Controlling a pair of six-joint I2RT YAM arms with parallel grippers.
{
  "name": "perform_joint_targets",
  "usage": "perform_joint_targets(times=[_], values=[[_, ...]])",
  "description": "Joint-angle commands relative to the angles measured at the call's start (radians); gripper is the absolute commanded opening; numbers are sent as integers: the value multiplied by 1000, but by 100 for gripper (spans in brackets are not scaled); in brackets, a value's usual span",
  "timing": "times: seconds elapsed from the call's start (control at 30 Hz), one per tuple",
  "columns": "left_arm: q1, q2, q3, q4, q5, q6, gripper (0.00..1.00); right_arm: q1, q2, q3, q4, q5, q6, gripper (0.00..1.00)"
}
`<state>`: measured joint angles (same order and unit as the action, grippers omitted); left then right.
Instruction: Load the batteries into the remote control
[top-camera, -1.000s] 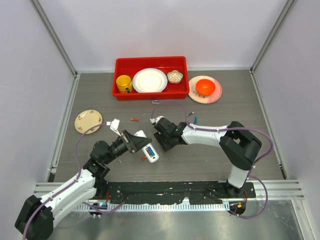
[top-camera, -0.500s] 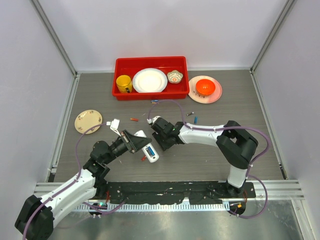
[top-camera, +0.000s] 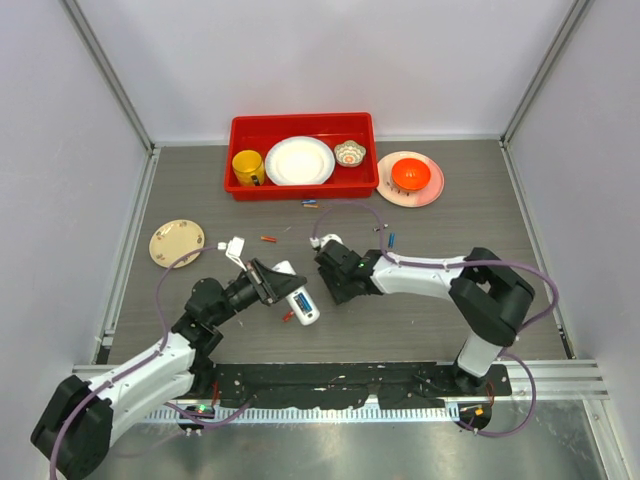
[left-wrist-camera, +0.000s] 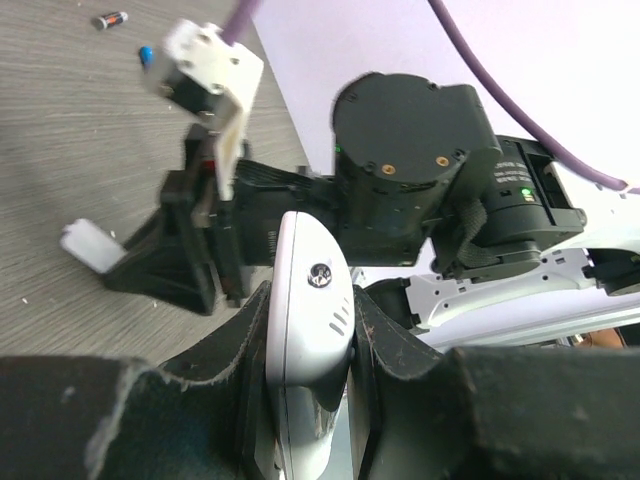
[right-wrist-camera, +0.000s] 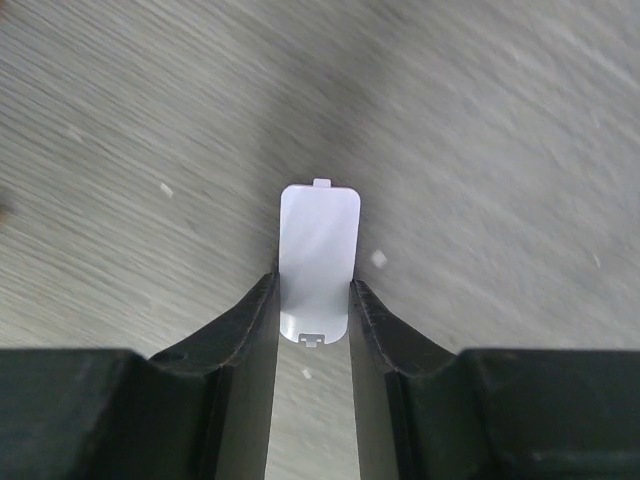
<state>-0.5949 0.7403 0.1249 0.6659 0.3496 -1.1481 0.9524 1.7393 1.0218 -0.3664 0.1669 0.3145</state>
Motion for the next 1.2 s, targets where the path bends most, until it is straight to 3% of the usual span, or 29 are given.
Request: perform_joint_targets(times=[0.0,0.23,0.4,0.57,0.83,1.17], values=[[4,56,53,141,14,-7,0,-17,-168,-94,-69,55,113,19],[3,262,100,310,-40,-28,0,-15,-535,-100,-244,69,199,16],[-8,434,149,499,-54,-71,0,19,-624,-19,-408,42,198,11],[-42,579,188,616,-84,-99,0,66,-624,56,-463,-20,181,1],[-112,682,231,620,-120,-107,0,92,-528,153,-483,-18,118,1],[-118,742,249,627,-72,-130,0,92,-437,238,-502,-32,84,1]])
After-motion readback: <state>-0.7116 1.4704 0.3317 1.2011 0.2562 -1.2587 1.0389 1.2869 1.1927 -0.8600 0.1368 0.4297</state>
